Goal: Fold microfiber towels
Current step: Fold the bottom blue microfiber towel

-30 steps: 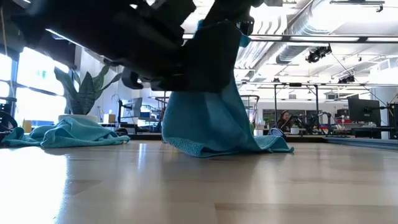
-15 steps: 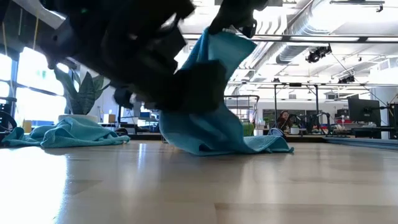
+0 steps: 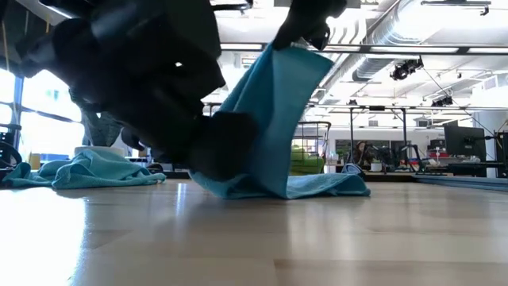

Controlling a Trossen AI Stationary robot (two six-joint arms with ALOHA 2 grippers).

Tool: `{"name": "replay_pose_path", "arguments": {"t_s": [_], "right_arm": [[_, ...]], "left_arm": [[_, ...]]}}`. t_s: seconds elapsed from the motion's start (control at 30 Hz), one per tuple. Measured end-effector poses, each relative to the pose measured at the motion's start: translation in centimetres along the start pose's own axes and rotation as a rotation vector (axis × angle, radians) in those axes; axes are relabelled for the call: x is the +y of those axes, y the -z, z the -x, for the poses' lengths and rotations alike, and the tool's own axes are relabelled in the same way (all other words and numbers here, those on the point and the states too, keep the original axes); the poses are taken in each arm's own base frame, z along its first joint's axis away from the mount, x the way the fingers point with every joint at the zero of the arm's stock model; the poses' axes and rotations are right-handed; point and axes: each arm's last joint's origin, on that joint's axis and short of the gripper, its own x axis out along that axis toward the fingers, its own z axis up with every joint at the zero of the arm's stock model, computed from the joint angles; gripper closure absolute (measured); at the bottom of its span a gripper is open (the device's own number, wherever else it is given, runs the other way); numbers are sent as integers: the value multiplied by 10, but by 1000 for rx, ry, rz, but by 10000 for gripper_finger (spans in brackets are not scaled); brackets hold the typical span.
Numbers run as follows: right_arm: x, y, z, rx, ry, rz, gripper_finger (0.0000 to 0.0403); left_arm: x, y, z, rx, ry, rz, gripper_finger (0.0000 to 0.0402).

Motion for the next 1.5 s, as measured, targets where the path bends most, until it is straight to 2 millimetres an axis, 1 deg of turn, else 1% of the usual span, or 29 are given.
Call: {"name": "replay_pose_path", "arguments": {"t_s": [0.07,0.17,0.27,0.4,0.53,0.7,0.8,0.87,0.97,1.13,1.2,1.3,1.37,1.5], "right_arm": [[-1,2,0,23,6,20,403],[-2,7,0,68,16,85,403],[0,9,1,91,17,151,403],[7,11,1,80,26,205,403],[15,13,1,81,25,257,403],[26,18,-2,92,5,280,403],[32,20,-3,96,-4,285,399],[36,22,-3,96,-2,273,390],[40,25,-3,103,21,305,360],[48,29,-1,110,18,349,288],[51,31,0,111,13,355,262],[58,36,2,129,9,322,234],[67,43,0,120,22,307,225],[85,80,-16,75,85,332,224]], "left_arm": [[-2,3,7,12,29,-32,400],[-4,-2,25,24,95,-65,401],[-4,-11,44,51,179,-114,401],[-1,-29,68,114,327,-198,401],[2,-40,81,232,507,-277,401],[2,-45,83,379,688,-316,401],[2,-46,81,417,715,-315,401],[2,-46,81,419,716,-313,401],[2,-46,81,422,715,-306,401],[2,-45,82,441,738,-303,402],[1,-45,82,448,747,-302,402],[0,-46,83,457,771,-294,402],[0,-46,83,465,784,-292,402],[0,-46,83,457,794,-317,402]]}}
